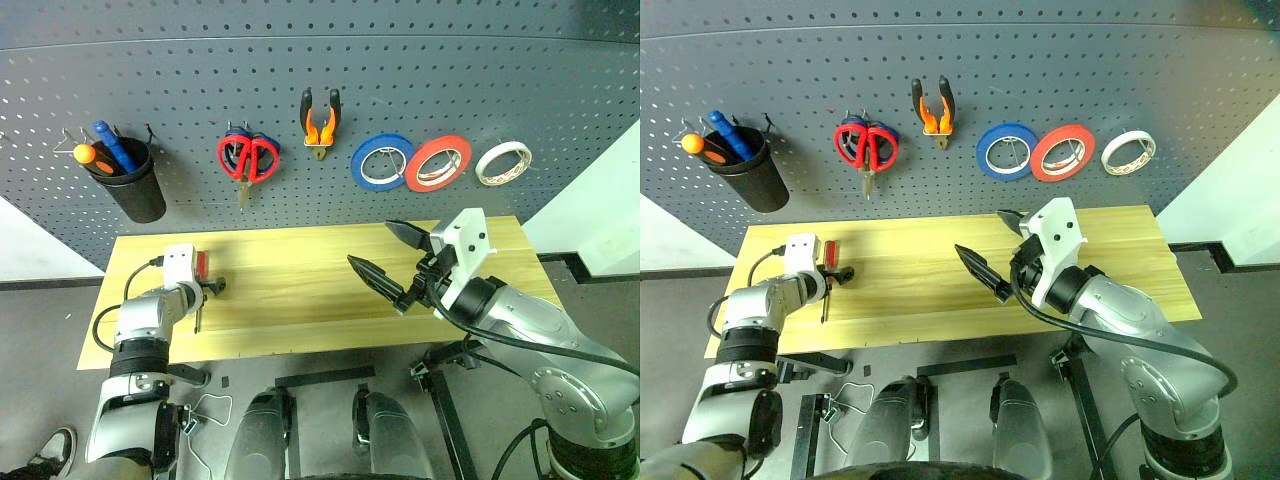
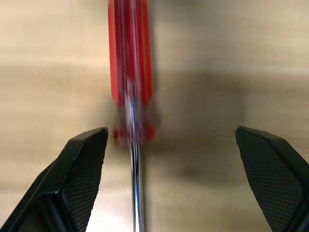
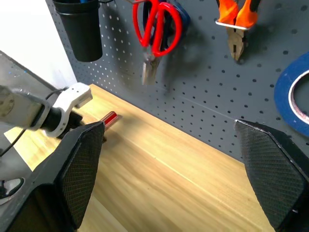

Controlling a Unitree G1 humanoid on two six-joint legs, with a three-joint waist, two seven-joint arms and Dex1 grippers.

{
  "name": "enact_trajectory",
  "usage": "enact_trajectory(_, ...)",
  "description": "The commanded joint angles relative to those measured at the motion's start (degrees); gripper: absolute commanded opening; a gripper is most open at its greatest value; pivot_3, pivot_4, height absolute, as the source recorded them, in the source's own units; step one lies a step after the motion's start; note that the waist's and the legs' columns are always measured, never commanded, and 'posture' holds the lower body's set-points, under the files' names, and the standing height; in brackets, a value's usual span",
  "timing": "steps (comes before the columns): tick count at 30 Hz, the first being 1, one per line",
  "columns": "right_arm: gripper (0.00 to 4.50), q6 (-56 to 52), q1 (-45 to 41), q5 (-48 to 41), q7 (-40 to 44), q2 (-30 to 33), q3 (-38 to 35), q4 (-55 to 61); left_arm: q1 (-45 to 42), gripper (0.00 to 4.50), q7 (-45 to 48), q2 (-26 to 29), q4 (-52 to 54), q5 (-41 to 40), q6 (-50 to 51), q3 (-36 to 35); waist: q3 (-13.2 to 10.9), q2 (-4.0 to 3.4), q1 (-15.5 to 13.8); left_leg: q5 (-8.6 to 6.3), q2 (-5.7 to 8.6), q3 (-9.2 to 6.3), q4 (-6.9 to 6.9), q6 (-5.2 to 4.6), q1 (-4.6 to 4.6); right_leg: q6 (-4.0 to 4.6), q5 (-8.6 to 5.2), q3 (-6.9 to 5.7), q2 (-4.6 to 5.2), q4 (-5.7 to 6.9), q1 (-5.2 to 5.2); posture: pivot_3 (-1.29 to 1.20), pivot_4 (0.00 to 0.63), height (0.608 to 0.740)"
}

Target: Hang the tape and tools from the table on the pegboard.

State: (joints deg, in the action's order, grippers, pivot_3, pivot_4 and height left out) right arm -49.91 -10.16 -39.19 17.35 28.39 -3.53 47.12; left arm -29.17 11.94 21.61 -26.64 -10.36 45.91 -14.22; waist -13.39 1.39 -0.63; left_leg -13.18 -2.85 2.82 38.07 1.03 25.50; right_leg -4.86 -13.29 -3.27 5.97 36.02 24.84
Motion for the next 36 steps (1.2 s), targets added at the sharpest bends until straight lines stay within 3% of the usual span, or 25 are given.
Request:
enact_trajectory(1, 4.50, 0.0, -0.3, -1.3, -0.1, 0.8, -1.0, 2.6, -1.6, 4.39, -0.3, 1.6, -4.4, 1.1, -4.3, -0.2, -0.1, -0.01, 0.1, 0.00, 0.01, 0.02, -0.04, 0.00, 0.01, 0.00, 0.00, 0.01, 0.02, -0.01, 0.03, -0.04, 0.261, 0.716)
enact_trajectory(14, 4.50, -1.2, 0.1, -4.3, -0.9, 3.1, -2.5, 3.2, -4.6, 4.39, -1.0, 1.0, -15.4, 1.7, -11.3, 0.4, -0.8, -0.06, 0.1, -0.01, 0.02, 0.06, -0.13, -0.01, 0.06, 0.01, -0.01, 0.02, 0.11, -0.05, 0.12, -0.07, 0.276, 0.716)
enact_trajectory(17, 4.50, -1.2, -0.1, -4.5, -1.1, 3.4, -2.4, 3.1, -4.6, 3.78, -1.1, 0.7, -15.2, 1.6, -11.2, 0.6, -0.9, -0.11, 0.1, -0.01, 0.02, 0.05, -0.15, -0.01, 0.06, 0.01, -0.01, 0.02, 0.13, -0.04, 0.14, -0.07, 0.276, 0.716)
enact_trajectory(26, 4.50, 0.1, -2.2, -3.3, -0.7, 3.1, -0.7, 0.9, -4.0, 0.89, -1.1, 1.0, -13.7, 1.2, -10.3, 0.1, -0.9, -0.12, 0.1, -0.02, 0.06, 0.08, -0.18, -0.02, 0.10, 0.00, -0.01, 0.01, 0.26, -0.11, 0.15, -0.04, 0.253, 0.716)
enact_trajectory(32, 4.50, 1.8, -3.5, -1.5, 0.4, 2.8, 0.9, -1.3, -2.5, 0.79, 0.4, 0.8, -8.0, 0.2, -7.8, 0.6, -0.9, -0.12, 0.0, -0.02, 0.07, 0.09, -0.21, -0.03, 0.19, -0.02, 0.00, 0.00, 0.17, -0.19, 0.18, -0.02, 0.230, 0.716)
enact_trajectory(36, 4.50, 4.4, -4.6, 0.9, 2.2, 2.5, 2.6, -4.1, -1.0, 0.79, 0.3, -0.8, -4.2, 0.4, -7.2, 1.4, -0.8, -0.08, -0.2, -0.02, 0.10, 0.12, -0.21, -0.03, 0.28, -0.07, 0.03, -0.01, 0.12, -0.19, 0.23, 0.00, 0.182, 0.716)
